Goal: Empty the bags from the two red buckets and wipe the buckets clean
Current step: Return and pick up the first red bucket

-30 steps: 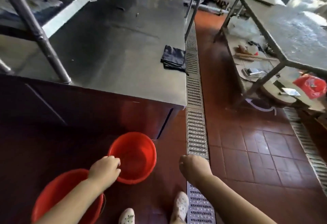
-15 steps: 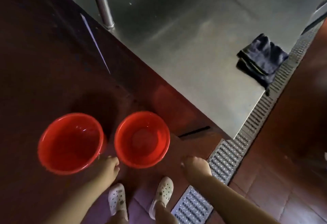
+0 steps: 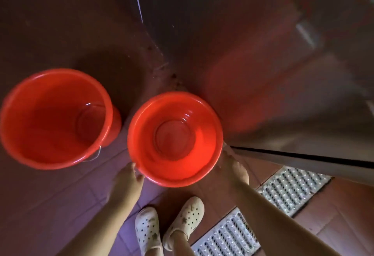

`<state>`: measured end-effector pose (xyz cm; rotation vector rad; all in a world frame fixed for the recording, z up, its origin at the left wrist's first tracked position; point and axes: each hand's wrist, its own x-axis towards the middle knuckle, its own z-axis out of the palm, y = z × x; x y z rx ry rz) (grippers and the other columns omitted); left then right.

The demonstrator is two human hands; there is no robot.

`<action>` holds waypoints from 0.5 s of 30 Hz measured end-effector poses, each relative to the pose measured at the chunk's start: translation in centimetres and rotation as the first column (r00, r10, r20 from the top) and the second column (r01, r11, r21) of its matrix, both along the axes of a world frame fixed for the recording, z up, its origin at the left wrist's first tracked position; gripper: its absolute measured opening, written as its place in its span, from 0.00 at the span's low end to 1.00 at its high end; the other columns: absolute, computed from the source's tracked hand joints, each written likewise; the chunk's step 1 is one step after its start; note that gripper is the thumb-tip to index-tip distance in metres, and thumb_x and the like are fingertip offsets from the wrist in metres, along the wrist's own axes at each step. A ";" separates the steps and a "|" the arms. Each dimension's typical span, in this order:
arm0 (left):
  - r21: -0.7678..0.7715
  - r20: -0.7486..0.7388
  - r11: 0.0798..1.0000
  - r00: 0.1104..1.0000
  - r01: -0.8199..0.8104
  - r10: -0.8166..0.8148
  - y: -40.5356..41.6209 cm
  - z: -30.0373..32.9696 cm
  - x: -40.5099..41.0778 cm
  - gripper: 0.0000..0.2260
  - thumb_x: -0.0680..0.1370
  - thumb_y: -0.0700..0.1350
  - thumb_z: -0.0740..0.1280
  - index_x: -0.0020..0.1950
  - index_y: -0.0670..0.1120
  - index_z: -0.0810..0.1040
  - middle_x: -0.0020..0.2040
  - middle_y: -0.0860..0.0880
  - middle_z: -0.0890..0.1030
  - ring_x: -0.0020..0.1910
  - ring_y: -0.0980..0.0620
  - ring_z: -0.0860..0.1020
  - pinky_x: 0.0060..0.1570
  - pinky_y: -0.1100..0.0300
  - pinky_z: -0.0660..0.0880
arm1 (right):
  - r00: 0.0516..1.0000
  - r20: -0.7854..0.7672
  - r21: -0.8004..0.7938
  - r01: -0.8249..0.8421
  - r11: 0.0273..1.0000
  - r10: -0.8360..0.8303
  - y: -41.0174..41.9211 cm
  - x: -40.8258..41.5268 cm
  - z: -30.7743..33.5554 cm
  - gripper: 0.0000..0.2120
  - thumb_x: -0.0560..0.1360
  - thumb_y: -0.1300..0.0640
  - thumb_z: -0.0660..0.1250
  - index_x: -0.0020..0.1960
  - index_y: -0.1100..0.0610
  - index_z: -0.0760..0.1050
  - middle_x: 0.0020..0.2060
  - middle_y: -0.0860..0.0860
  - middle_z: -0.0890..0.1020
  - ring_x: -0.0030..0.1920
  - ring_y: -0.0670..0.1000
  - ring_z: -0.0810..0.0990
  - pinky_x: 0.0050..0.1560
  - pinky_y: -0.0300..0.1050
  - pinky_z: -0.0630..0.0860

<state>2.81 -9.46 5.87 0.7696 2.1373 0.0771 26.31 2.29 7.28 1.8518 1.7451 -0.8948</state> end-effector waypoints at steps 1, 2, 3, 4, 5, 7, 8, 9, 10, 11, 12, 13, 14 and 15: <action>-0.020 -0.014 1.000 1.000 0.009 -0.010 0.1 -1.7 0.1 0.20 0.76 0.42 0.68 0.66 0.37 0.69 0.58 0.37 0.78 0.57 0.39 0.77 0.54 0.51 0.72 | 0.995 -0.036 -0.020 0.095 0.995 -0.096 0.1 0.0 -2.0 0.23 0.76 0.52 0.62 0.70 0.53 0.63 0.63 0.54 0.75 0.60 0.57 0.77 0.53 0.47 0.74; -0.035 -0.017 0.999 1.000 0.006 -0.007 0.2 -3.2 0.0 0.23 0.77 0.43 0.67 0.68 0.36 0.66 0.60 0.36 0.76 0.58 0.38 0.76 0.55 0.51 0.72 | 0.982 -0.069 -0.045 0.173 0.984 -0.175 0.2 0.0 -3.8 0.28 0.76 0.54 0.63 0.73 0.54 0.59 0.65 0.56 0.73 0.61 0.58 0.76 0.56 0.50 0.74; -0.055 -0.029 0.998 0.999 0.034 -0.035 0.5 -4.4 0.0 0.23 0.77 0.44 0.67 0.69 0.37 0.66 0.61 0.35 0.74 0.58 0.37 0.75 0.56 0.51 0.72 | 0.967 -0.087 -0.064 0.233 0.970 -0.238 0.2 0.0 -5.3 0.32 0.76 0.55 0.64 0.75 0.55 0.54 0.66 0.57 0.72 0.62 0.59 0.76 0.57 0.53 0.75; -0.014 -0.013 0.999 0.999 0.042 -0.042 0.8 -5.4 0.2 0.22 0.77 0.42 0.67 0.68 0.39 0.68 0.61 0.33 0.74 0.57 0.36 0.76 0.54 0.52 0.73 | 0.955 -0.094 -0.072 0.276 0.959 -0.282 0.2 -0.1 -6.5 0.34 0.75 0.57 0.65 0.76 0.55 0.51 0.67 0.57 0.72 0.62 0.60 0.75 0.58 0.55 0.75; 0.016 -0.009 0.994 0.994 0.105 -0.105 1.0 -6.2 0.3 0.19 0.74 0.38 0.70 0.65 0.40 0.74 0.57 0.29 0.74 0.53 0.34 0.77 0.49 0.52 0.75 | 0.947 -0.097 -0.063 0.302 0.951 -0.307 0.0 -0.1 -7.4 0.35 0.75 0.57 0.65 0.77 0.55 0.50 0.67 0.58 0.71 0.62 0.60 0.75 0.58 0.55 0.75; 0.048 0.043 0.998 0.998 -0.050 0.048 1.4 -7.3 0.3 0.17 0.69 0.32 0.73 0.56 0.33 0.75 0.49 0.26 0.76 0.46 0.30 0.79 0.42 0.48 0.75 | 0.942 -0.112 -0.007 0.319 0.948 -0.318 -0.3 -0.1 -8.6 0.36 0.74 0.58 0.65 0.76 0.55 0.51 0.66 0.59 0.72 0.61 0.61 0.76 0.57 0.54 0.75; 0.057 -0.013 0.991 0.992 -0.123 0.124 1.4 -7.8 0.1 0.16 0.70 0.32 0.71 0.55 0.31 0.73 0.48 0.28 0.77 0.47 0.31 0.78 0.42 0.47 0.73 | 0.942 -0.120 0.017 0.319 0.948 -0.315 -0.5 -0.1 -8.8 0.36 0.74 0.58 0.66 0.76 0.56 0.52 0.65 0.59 0.72 0.61 0.61 0.76 0.56 0.53 0.75; 0.051 -0.027 0.975 0.975 -0.217 0.219 1.4 -7.7 -0.1 0.14 0.71 0.34 0.69 0.54 0.31 0.71 0.48 0.29 0.77 0.47 0.31 0.78 0.42 0.47 0.72 | 0.941 -0.125 0.028 0.321 0.947 -0.315 -0.6 -0.2 -8.7 0.35 0.73 0.59 0.66 0.76 0.57 0.53 0.65 0.59 0.73 0.61 0.60 0.75 0.57 0.53 0.75; 0.061 -0.009 0.955 0.956 -0.291 0.293 1.2 -7.9 -0.1 0.13 0.72 0.35 0.69 0.53 0.32 0.71 0.47 0.30 0.78 0.47 0.32 0.79 0.41 0.49 0.71 | 0.939 -0.125 0.029 0.326 0.945 -0.320 -0.7 -0.2 -8.4 0.35 0.73 0.59 0.66 0.75 0.57 0.54 0.65 0.59 0.73 0.62 0.60 0.75 0.58 0.54 0.74; 0.075 0.018 0.930 0.933 -0.360 0.359 1.1 -7.6 -0.3 0.13 0.72 0.35 0.68 0.53 0.33 0.71 0.47 0.31 0.79 0.47 0.33 0.79 0.40 0.51 0.69 | 0.937 -0.124 0.026 0.332 0.943 -0.326 -0.8 -0.3 -7.8 0.35 0.73 0.59 0.66 0.75 0.57 0.54 0.65 0.59 0.73 0.63 0.60 0.74 0.59 0.54 0.74; 0.110 0.019 0.922 0.928 -0.371 0.371 0.8 -6.9 -0.4 0.12 0.72 0.35 0.68 0.53 0.33 0.71 0.46 0.32 0.79 0.47 0.33 0.79 0.39 0.53 0.67 | 0.934 -0.125 0.022 0.340 0.940 -0.334 -0.9 -0.4 -7.1 0.35 0.73 0.59 0.66 0.75 0.56 0.54 0.65 0.59 0.72 0.63 0.60 0.74 0.60 0.55 0.73; 0.137 0.030 0.916 0.925 -0.378 0.378 0.8 -5.6 -0.5 0.13 0.71 0.35 0.69 0.53 0.33 0.71 0.46 0.32 0.79 0.47 0.34 0.79 0.39 0.54 0.67 | 0.931 -0.126 0.016 0.348 0.937 -0.344 -1.0 -0.5 -5.9 0.34 0.73 0.59 0.66 0.75 0.56 0.55 0.65 0.58 0.72 0.63 0.60 0.74 0.60 0.55 0.74; 0.164 0.033 0.913 0.927 -0.375 0.374 0.6 -4.2 -0.7 0.13 0.71 0.34 0.69 0.53 0.33 0.71 0.46 0.32 0.79 0.47 0.34 0.79 0.39 0.54 0.66 | 0.928 -0.130 0.011 0.353 0.936 -0.349 -1.1 -0.7 -4.5 0.34 0.73 0.59 0.66 0.74 0.56 0.55 0.64 0.58 0.73 0.62 0.60 0.74 0.60 0.56 0.74; 0.184 0.027 0.914 0.931 -0.363 0.364 0.4 -2.6 -1.0 0.13 0.71 0.34 0.70 0.53 0.33 0.72 0.46 0.32 0.79 0.46 0.34 0.79 0.39 0.55 0.66 | 0.927 -0.138 0.008 0.352 0.936 -0.348 -1.2 -0.9 -2.9 0.33 0.73 0.58 0.66 0.74 0.56 0.56 0.63 0.58 0.73 0.61 0.60 0.75 0.59 0.56 0.74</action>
